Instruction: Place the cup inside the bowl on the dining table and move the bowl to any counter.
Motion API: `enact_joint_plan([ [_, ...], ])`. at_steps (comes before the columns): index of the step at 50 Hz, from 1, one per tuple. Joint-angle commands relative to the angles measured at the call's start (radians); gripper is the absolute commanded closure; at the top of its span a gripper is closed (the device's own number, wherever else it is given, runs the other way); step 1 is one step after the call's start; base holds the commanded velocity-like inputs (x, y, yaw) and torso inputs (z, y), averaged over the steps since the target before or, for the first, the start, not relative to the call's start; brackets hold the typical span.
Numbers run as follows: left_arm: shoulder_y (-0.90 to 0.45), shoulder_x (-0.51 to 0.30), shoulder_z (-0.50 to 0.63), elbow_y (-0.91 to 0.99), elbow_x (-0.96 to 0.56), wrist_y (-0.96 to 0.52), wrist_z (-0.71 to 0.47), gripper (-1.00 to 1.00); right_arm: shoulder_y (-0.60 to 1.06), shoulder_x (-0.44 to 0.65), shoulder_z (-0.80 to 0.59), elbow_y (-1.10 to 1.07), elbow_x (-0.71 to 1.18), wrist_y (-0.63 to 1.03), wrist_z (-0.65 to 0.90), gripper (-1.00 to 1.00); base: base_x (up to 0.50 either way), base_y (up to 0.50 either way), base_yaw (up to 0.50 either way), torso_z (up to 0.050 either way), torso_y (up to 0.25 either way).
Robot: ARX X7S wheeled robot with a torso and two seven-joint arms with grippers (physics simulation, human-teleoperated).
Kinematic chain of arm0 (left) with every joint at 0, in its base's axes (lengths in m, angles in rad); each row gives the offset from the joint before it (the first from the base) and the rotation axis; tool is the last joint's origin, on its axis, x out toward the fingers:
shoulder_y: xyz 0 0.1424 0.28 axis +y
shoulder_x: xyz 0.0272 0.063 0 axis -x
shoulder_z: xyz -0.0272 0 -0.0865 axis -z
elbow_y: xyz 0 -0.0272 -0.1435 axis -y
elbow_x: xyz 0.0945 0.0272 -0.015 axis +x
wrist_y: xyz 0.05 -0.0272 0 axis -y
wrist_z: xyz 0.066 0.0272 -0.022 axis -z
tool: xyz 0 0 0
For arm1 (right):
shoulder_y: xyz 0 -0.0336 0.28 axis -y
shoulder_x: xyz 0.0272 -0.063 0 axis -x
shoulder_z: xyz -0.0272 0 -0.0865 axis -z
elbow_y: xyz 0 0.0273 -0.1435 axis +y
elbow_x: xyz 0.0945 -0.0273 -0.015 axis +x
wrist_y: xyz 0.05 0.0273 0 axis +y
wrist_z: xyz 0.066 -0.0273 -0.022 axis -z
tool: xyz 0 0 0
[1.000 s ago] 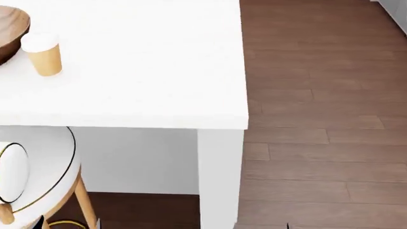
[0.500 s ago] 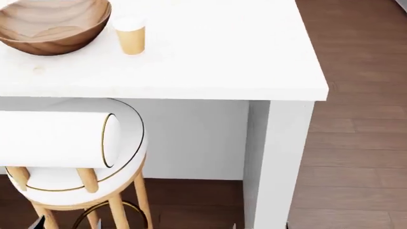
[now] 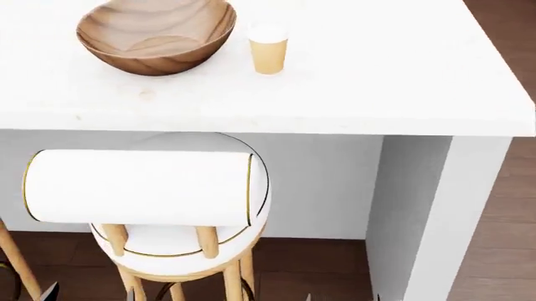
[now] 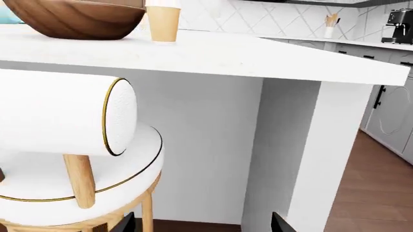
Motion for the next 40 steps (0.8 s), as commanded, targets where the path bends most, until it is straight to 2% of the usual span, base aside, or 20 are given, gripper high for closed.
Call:
enact_joint_plan([
  [1, -0.001, -0.005, 0.006, 0.000, -0.005, 0.004, -0.010, -1.00, -0.002, 0.006, -0.003, -0.004, 0.003, -0.008, 0.013, -1.00, 0.08, 0.50, 0.00, 0.000, 0.000],
  [6, -0.002, -0.009, 0.009, -0.002, -0.007, 0.006, -0.011, -1.00, -0.002, 0.008, -0.004, -0.003, 0.009, -0.012, 0.016, -1.00, 0.11, 0.48, 0.00, 0.000, 0.000],
  [14, -0.004, -0.012, 0.018, -0.004, -0.006, 0.008, -0.015, -1.00, -0.003, 0.006, 0.003, 0.001, 0.029, -0.027, 0.020, -1.00, 0.22, 0.14, 0.00, 0.000, 0.000],
  [36, 0.000, -0.022, 0.023, 0.006, -0.025, 0.020, -0.026, -1.00, -0.001, 0.016, -0.011, 0.002, 0.041, -0.034, 0.028, -1.00, 0.00, 0.00, 0.00, 0.000, 0.000],
  [40, 0.002, -0.028, 0.024, 0.003, -0.027, 0.036, -0.022, -1.00, -0.001, 0.017, -0.014, 0.003, 0.042, -0.035, 0.030, -1.00, 0.00, 0.00, 0.00, 0.048, 0.000],
])
